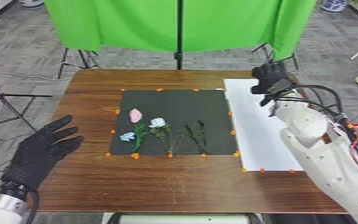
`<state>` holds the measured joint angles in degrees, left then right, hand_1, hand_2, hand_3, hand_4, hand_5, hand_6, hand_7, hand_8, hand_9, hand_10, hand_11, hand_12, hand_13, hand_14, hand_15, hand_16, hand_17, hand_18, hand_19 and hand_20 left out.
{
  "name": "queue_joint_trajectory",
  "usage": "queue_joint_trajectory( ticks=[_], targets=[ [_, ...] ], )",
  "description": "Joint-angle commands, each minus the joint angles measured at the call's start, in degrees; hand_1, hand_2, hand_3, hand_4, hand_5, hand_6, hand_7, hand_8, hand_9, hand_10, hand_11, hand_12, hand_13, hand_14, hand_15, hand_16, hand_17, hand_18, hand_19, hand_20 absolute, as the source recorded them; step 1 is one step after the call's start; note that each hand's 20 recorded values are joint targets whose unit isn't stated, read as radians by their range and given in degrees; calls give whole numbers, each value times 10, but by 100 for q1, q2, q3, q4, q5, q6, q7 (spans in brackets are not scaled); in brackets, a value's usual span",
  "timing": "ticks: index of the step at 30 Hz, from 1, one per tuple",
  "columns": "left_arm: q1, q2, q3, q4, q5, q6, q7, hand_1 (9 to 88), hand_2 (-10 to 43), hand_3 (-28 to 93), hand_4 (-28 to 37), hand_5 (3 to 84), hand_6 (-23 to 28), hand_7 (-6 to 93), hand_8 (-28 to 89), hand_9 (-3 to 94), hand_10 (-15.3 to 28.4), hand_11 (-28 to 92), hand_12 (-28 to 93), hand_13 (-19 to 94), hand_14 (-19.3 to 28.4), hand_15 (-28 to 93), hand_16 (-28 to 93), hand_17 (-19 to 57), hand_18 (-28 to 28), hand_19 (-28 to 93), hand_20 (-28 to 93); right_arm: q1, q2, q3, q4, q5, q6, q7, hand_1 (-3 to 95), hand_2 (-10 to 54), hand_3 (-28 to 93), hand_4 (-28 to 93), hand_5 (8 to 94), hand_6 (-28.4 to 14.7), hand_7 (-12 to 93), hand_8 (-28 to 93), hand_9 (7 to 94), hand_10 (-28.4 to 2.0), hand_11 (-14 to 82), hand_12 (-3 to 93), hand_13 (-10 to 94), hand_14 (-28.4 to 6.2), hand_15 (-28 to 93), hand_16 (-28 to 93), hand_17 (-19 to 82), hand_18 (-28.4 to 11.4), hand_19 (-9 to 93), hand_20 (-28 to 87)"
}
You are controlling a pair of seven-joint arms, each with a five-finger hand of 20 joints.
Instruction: Arrange flowers
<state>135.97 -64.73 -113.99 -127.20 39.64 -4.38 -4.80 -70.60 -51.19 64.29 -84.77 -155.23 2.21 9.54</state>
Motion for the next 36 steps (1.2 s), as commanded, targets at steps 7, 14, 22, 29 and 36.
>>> queue_joint_trajectory(
  ticks=[7,14,22,29,36],
  targets=[
    [48,-36,-7,11,22,-33,-45,262,-1,710,-261,338,18,249,-117,297,128,306,136,266,158,469,-23,-74,233,537,100,-478,144,145,-6,-169,-297,65,277,-93,900,-283,497,-10,353,-232,529,-91,434,211,586,-49,478,164,231,-166,711,362],
    [52,-32,0,14,24,-51,-41,261,-1,711,-261,338,18,249,-117,297,128,306,135,266,157,468,-24,-74,233,537,100,-375,29,31,183,-216,-372,187,306,-95,885,-283,500,-5,357,-230,551,-83,449,217,624,-36,473,175,240,-166,720,369],
    [8,-31,24,36,24,-54,-53,261,-1,710,-261,338,19,249,-117,297,129,306,135,266,158,469,-23,-74,233,537,100,-99,-54,-270,553,-221,85,239,446,-95,752,-283,565,19,425,-180,680,-42,299,378,702,11,431,317,274,-157,744,386],
    [33,-44,10,31,20,-52,-51,261,-1,710,-261,338,18,249,-117,297,129,307,135,267,158,468,-23,-74,233,537,99,-170,-51,-265,546,-41,723,30,495,-67,785,-283,702,31,443,-138,848,-18,248,450,831,7,460,316,304,-162,767,410],
    [33,-48,-6,25,20,-51,-66,261,-1,709,-261,338,18,248,-116,297,128,307,135,267,158,469,-24,-74,233,537,100,-156,-238,-447,-158,223,711,-286,489,-85,818,-283,736,27,418,-128,871,-22,252,451,847,4,468,316,312,-164,776,415]
  ],
)
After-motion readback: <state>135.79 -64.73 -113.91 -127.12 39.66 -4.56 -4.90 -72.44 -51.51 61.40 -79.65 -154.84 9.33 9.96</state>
